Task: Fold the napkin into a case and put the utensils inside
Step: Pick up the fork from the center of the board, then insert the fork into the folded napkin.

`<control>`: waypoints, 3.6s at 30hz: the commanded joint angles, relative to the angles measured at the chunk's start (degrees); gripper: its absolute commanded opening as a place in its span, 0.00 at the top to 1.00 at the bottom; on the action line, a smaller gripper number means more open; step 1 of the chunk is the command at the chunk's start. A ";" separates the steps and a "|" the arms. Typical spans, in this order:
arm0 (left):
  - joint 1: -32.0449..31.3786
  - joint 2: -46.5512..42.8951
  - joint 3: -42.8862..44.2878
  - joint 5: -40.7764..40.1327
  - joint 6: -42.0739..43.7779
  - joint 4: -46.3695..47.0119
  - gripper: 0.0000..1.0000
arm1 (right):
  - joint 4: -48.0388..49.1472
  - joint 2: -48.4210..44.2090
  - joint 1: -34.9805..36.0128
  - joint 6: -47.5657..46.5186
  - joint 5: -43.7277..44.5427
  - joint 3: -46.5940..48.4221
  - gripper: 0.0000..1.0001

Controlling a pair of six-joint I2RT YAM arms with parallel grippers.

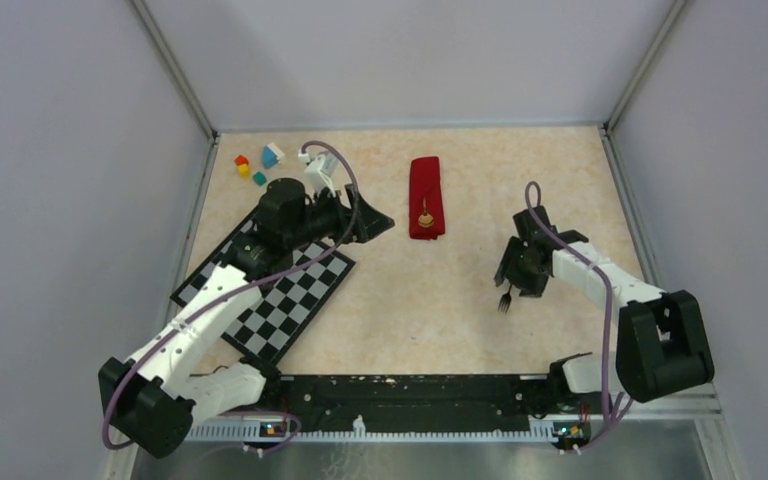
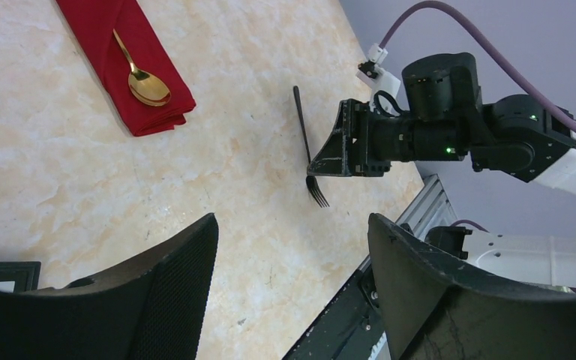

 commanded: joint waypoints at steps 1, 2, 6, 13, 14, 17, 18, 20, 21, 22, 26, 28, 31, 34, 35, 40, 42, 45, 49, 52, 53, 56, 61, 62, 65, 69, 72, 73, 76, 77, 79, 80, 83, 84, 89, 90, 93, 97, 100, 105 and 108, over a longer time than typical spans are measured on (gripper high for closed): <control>0.26 0.45 2.00 0.72 0.18 1.98 0.22 | 5.25 3.03 -0.59 -1.57 -1.61 0.55 0.45; 0.30 0.55 2.00 0.79 0.05 1.86 0.22 | 5.64 3.88 -0.59 -1.85 -1.27 0.51 0.48; 0.25 1.31 1.94 0.91 -0.09 1.85 0.22 | 7.61 7.26 -0.60 -3.06 -0.15 0.26 0.58; 0.27 2.93 1.50 0.77 0.09 2.32 0.21 | 8.44 10.72 -0.50 -4.92 3.54 0.77 0.73; 0.24 3.39 1.40 0.73 0.10 2.51 0.21 | 8.44 11.14 -0.43 -5.04 3.91 0.73 0.77; 0.19 5.10 0.81 0.69 0.00 3.30 0.22 | 8.11 11.53 0.63 -5.25 5.95 0.22 0.94; 0.17 5.90 0.51 0.55 0.01 3.72 0.22 | 7.90 11.56 1.19 -5.39 6.76 0.16 1.00; 0.19 8.34 0.21 -1.23 0.96 4.46 0.23 | 7.99 11.27 2.70 -6.68 8.05 0.51 1.00; 0.17 10.13 0.45 -2.30 1.94 4.17 0.24 | 7.89 10.90 3.58 -8.04 8.88 1.12 1.00; 0.20 12.41 1.18 -2.96 3.16 3.39 0.25 | 7.46 10.57 4.55 -9.41 10.10 1.96 1.00; 0.29 22.51 5.96 -1.21 5.06 1.47 0.30 | 6.18 9.91 5.81 -17.15 8.76 6.24 1.00; 0.35 27.42 8.27 2.16 3.49 1.94 0.35 | 6.53 9.85 5.83 -21.60 4.00 8.40 1.00; 0.34 33.83 9.32 6.12 -0.05 7.36 0.46 | 4.74 11.91 5.82 -26.10 -3.83 13.35 1.00; 0.34 38.53 12.74 5.25 -1.02 7.87 0.54 | 3.10 14.24 5.83 -26.29 -10.71 18.10 1.00; 0.34 40.09 14.12 4.49 -0.75 7.66 0.56 | 2.63 15.47 5.79 -26.30 -13.62 19.67 1.00; 0.34 48.69 22.81 3.91 -0.30 4.82 0.71 | -3.44 21.67 5.92 -24.99 -17.81 29.28 1.00; 0.34 51.07 24.48 4.00 -0.67 4.97 0.76 | -4.88 22.87 5.88 -24.72 -17.54 31.51 1.00; 0.35 53.88 26.34 3.61 -0.76 5.05 0.80 | -6.05 24.96 6.06 -24.87 -18.66 34.53 1.00; 0.35 56.84 28.39 2.74 -0.44 4.39 0.85 | -6.21 27.52 6.65 -24.36 -18.94 36.84 1.00; 0.35 58.22 28.92 1.88 0.01 4.30 0.86 | -6.20 29.25 7.19 -23.76 -19.10 38.30 1.00; 0.38 58.50 29.11 1.71 0.19 4.31 0.87 | -6.19 29.78 7.37 -23.71 -18.95 38.80 1.00; 0.35 59.32 29.14 1.77 0.42 4.36 0.88 | -6.07 31.22 7.48 -22.91 -18.15 39.86 1.00; 0.34 59.44 27.02 1.78 0.18 5.56 0.89 | -5.84 33.77 7.57 -21.50 -18.08 42.13 1.00; 0.39 59.53 26.72 1.78 0.18 5.64 0.89 | -5.97 34.34 7.57 -21.28 -18.15 42.58 1.00; 0.36 60.26 26.20 1.43 0.43 5.61 0.89 | -6.32 35.69 7.74 -21.13 -18.00 44.04 1.00; 0.35 60.50 24.87 1.31 0.32 6.54 0.90 | -6.77 37.16 7.76 -20.65 -16.68 45.61 1.00; 0.35 60.58 24.14 1.41 0.26 6.93 0.91 | -6.60 38.40 7.86 -20.09 -16.45 46.75 1.00; 0.38 60.62 23.98 1.35 0.33 6.94 0.91 | -6.51 38.80 7.81 -19.94 -16.49 47.07 1.00; 0.37 60.81 23.56 1.22 0.48 6.97 0.91 | -6.54 40.25 7.85 -19.44 -16.27 48.30 1.00; 0.31 60.91 23.56 1.17 0.52 7.02 0.91 | -6.33 40.53 7.86 -19.25 -16.33 48.62 1.00; 0.35 61.08 23.46 1.10 0.60 6.93 0.91 | -6.15 41.19 7.93 -18.83 -16.36 49.42 1.00; 0.33 61.12 23.43 0.93 0.61 6.88 0.91 | -6.00 41.41 7.94 -18.52 -16.35 49.83 1.00; 0.34 61.22 23.19 0.90 0.71 6.81 0.92 | -5.88 42.49 8.01 -18.05 -15.99 51.09 1.00; 0.27 61.15 23.10 0.90 0.75 6.90 0.92 | -5.91 43.04 8.08 -17.98 -16.06 51.64 1.00; 0.37 61.05 23.10 0.73 1.05 6.69 0.92 | -5.38 44.39 8.79 -17.37 -15.59 53.33 1.00; 0.36 61.12 23.11 0.72 1.14 6.68 0.92 | -5.13 44.70 8.78 -17.22 -15.60 53.66 1.00; 0.33 61.12 23.15 0.66 1.21 6.60 0.92 | -4.54 45.76 8.91 -16.54 -14.89 54.77 1.00; 0.37 61.18 23.08 0.64 1.36 6.48 0.93 | -3.46 47.37 8.91 -15.43 -13.62 56.50 1.00; 0.34 61.07 22.97 0.48 1.51 6.42 0.93 | -2.49 49.05 8.91 -14.74 -13.28 58.26 1.00; 0.39 60.98 22.96 0.35 1.67 6.24 0.93 | -2.29 52.02 8.91 -13.94 -12.10 62.33 1.00; 0.36 60.89 22.89 0.07 1.84 6.24 0.94 | -2.49 53.08 8.92 -13.66 -11.38 64.54 1.00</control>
